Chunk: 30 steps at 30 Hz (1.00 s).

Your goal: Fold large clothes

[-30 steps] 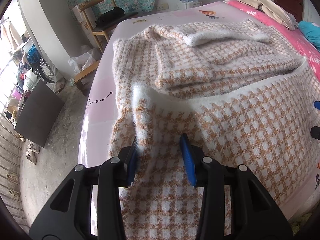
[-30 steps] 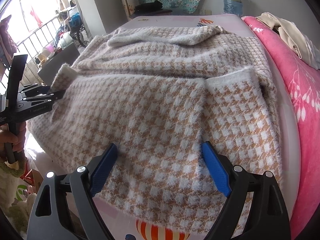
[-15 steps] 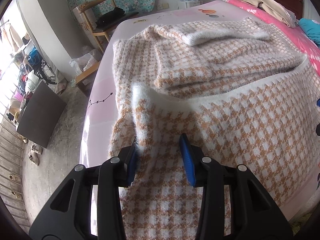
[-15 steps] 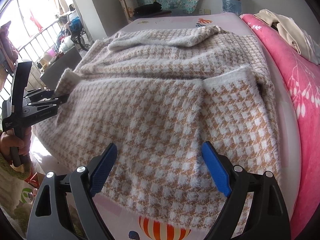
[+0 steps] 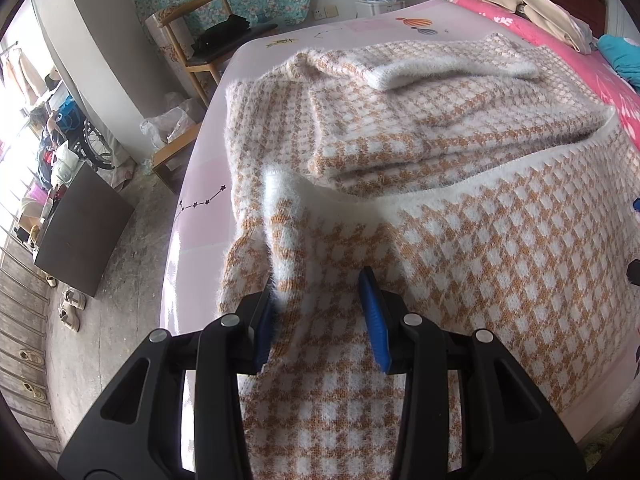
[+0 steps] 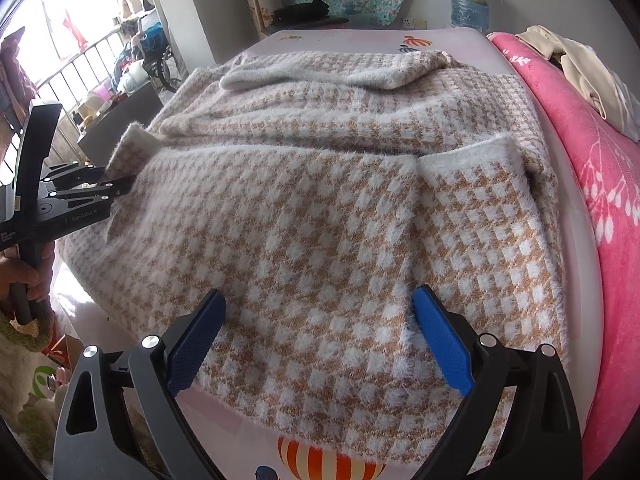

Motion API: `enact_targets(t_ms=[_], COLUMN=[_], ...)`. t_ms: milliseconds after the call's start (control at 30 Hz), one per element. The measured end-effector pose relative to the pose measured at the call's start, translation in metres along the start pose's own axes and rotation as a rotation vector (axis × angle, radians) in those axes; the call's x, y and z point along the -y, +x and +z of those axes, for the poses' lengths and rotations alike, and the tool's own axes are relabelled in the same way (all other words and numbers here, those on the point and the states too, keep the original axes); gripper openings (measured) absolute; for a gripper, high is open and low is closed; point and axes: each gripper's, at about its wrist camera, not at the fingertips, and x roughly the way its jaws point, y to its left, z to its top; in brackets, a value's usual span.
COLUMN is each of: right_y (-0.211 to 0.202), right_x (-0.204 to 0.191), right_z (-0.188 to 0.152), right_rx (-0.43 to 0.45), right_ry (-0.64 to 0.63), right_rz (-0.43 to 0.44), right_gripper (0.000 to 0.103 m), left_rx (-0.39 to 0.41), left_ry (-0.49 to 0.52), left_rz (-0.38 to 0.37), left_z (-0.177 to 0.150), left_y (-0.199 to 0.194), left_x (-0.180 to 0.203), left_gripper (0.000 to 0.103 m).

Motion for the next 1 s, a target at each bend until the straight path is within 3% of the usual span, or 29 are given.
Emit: enact_targets(t_ms=[167, 1000], right_y=[0.0026, 0.0056], right_x=[-0.0005, -0.0043], right_z=[0.0002, -0.001], right_rx=[-0.007, -0.014], right_ry=[0.001, -0.012], right_rz=[0.006, -0.008], right_gripper=[0.097, 0.097], left_rx=[0.0, 0.0], left_ry=[0.001, 0.003], left_rz=[0.0, 0.003], left_z=[0.0001, 0.0003], left_y=[-0.0001, -0.0006], left_x=[0.0, 0.001], left_gripper=[0.038, 0.038])
